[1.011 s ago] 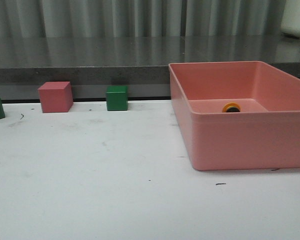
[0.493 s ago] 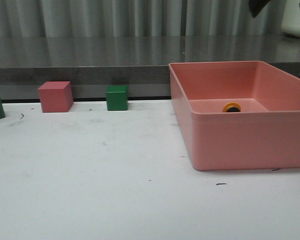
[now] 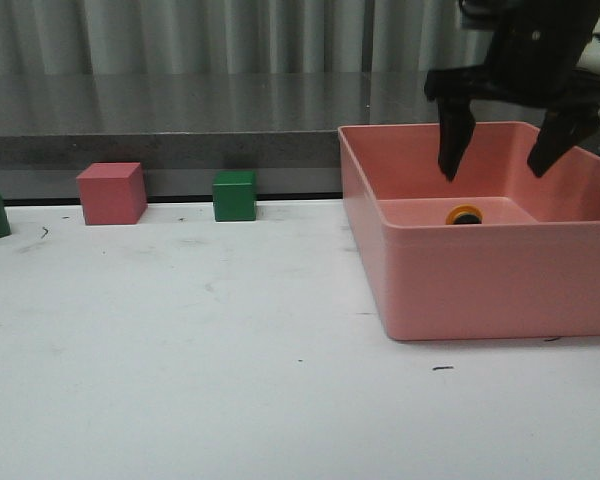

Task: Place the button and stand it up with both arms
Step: 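Lower the right gripper into the bin and grasp the button's black base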

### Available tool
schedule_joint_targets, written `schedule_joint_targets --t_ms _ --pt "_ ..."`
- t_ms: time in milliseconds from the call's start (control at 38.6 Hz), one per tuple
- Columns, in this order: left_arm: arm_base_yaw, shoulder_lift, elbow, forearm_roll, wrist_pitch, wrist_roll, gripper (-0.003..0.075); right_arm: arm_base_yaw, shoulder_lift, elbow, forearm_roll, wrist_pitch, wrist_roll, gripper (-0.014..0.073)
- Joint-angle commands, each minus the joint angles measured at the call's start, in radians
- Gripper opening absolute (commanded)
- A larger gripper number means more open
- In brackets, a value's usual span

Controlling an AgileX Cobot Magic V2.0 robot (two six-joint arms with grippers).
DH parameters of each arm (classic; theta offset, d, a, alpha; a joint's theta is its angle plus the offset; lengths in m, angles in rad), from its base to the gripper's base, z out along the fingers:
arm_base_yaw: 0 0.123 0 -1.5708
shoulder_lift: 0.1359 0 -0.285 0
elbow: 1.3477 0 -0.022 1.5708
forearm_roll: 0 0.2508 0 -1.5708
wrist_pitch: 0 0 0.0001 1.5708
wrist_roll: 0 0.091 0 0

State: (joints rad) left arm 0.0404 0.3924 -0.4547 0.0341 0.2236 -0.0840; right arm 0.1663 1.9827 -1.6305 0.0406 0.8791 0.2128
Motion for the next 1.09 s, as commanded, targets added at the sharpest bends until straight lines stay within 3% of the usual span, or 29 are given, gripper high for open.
schedule_joint_targets --t_ms 0,285,726,1063 --pt "0.000 0.014 -0.037 -0.001 -0.086 -0.008 0.0680 -0.001 0.002 -0.043 -0.014 -0.021 0.018 0.0661" --pt "0.000 0.014 -0.037 -0.001 -0.086 -0.008 0.0680 -0.001 0.082 -0.043 0.008 -0.087 0.019 0.0624" --pt "0.000 0.014 -0.037 -0.001 -0.086 -0.008 0.0680 -0.001 0.093 -0.052 0.012 -0.085 0.018 0.0275" --pt "0.000 0.014 -0.037 -0.001 -0.086 -0.008 0.0680 0.005 0.015 -0.052 0.013 -0.075 0.018 0.0251"
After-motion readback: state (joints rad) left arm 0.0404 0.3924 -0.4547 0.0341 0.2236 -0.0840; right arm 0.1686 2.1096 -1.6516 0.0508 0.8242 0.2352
